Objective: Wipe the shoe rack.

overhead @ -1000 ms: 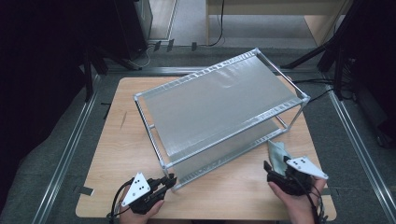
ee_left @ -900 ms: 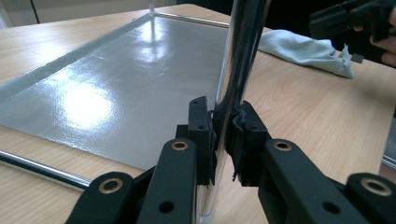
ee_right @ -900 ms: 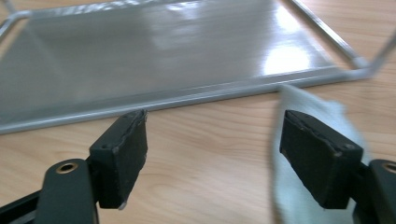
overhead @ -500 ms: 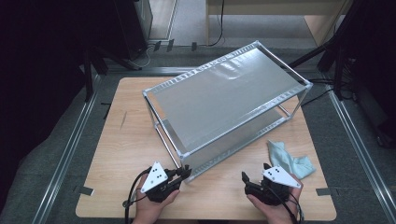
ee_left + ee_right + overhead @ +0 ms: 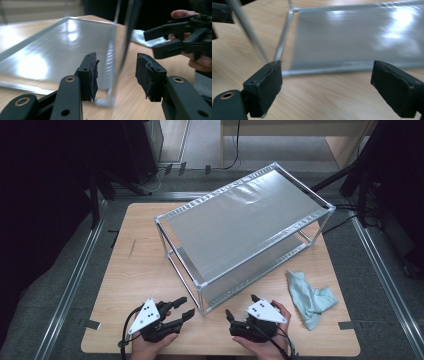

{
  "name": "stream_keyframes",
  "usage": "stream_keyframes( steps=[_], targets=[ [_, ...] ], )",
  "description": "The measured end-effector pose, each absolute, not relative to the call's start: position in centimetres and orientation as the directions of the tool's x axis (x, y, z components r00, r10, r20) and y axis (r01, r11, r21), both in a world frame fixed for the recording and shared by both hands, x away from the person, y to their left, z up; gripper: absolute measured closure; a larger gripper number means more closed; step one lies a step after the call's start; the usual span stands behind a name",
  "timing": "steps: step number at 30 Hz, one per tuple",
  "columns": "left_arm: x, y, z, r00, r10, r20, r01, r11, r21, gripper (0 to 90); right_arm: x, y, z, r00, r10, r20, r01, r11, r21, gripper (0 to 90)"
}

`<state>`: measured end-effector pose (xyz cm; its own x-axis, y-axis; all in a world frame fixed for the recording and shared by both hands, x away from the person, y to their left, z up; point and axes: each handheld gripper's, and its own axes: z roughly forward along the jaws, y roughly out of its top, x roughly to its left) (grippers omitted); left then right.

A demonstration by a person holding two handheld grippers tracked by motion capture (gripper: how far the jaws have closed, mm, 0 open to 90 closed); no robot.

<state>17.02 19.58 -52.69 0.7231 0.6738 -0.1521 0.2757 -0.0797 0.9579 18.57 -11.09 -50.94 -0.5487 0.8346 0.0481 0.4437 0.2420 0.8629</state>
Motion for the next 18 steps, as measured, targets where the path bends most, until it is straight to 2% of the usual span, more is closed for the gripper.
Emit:
stream_keyframes(
  steps=[7,14,16,17,18],
  targets=[
    [15.5,23.3,-52.9,0.602,0.777,-0.182,0.316,-0.023,0.948,51.8,18.8,-6.4,-51.1,-0.646,0.76,0.07,0.417,0.274,0.866,10.7],
    [14.5,25.6,-53.1,0.51,0.834,-0.211,0.359,0.017,0.933,54.1,19.1,-3.1,-51.7,-0.707,0.703,0.077,0.372,0.277,0.886,23.2],
    [14.4,26.0,-53.2,0.491,0.844,-0.217,0.368,0.025,0.93,54.1,19.2,-2.6,-51.9,-0.717,0.69,0.095,0.369,0.261,0.892,34.2],
    [14.4,26.2,-53.2,0.482,0.848,-0.221,0.372,0.03,0.928,54.1,19.3,-2.4,-51.9,-0.723,0.684,0.101,0.368,0.257,0.894,45.6],
    [14.5,26.3,-53.2,0.478,0.85,-0.223,0.373,0.034,0.927,54.1,19.2,-2.2,-52.0,-0.73,0.676,0.098,0.363,0.262,0.894,61.9]
  ],
)
